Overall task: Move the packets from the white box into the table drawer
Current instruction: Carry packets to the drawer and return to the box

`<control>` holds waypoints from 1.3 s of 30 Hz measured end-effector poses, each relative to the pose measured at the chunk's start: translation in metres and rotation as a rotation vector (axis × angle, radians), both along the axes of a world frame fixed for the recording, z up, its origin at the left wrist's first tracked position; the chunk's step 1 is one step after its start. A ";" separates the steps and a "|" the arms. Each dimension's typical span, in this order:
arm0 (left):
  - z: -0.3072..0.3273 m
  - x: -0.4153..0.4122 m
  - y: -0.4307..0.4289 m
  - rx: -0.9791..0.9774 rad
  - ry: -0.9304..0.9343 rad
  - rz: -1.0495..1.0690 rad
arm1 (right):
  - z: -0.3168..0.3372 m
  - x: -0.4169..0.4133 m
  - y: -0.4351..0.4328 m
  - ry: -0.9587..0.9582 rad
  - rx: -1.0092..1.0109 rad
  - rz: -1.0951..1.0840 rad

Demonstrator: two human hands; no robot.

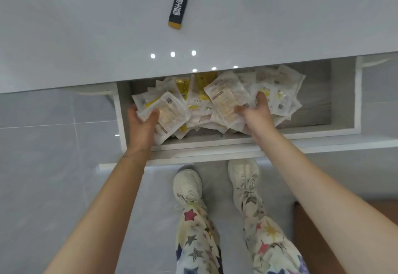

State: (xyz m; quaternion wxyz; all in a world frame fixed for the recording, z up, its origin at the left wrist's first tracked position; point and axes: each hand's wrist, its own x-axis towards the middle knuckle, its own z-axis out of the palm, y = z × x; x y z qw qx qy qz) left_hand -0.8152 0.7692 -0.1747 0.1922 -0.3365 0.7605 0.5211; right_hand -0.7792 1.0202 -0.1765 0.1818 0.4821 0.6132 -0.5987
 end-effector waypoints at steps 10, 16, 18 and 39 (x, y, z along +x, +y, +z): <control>0.110 0.009 0.016 -0.114 0.123 -0.357 | 0.112 0.006 0.002 0.130 0.344 0.395; 0.239 0.008 0.036 -0.241 0.266 -0.486 | 0.242 0.000 0.009 0.242 0.648 0.842; 0.278 0.013 0.034 -0.355 0.282 -0.530 | 0.284 -0.002 0.007 0.251 0.762 1.029; 0.491 0.129 -0.109 -0.667 0.182 -0.193 | 0.517 0.006 -0.152 0.630 0.888 1.616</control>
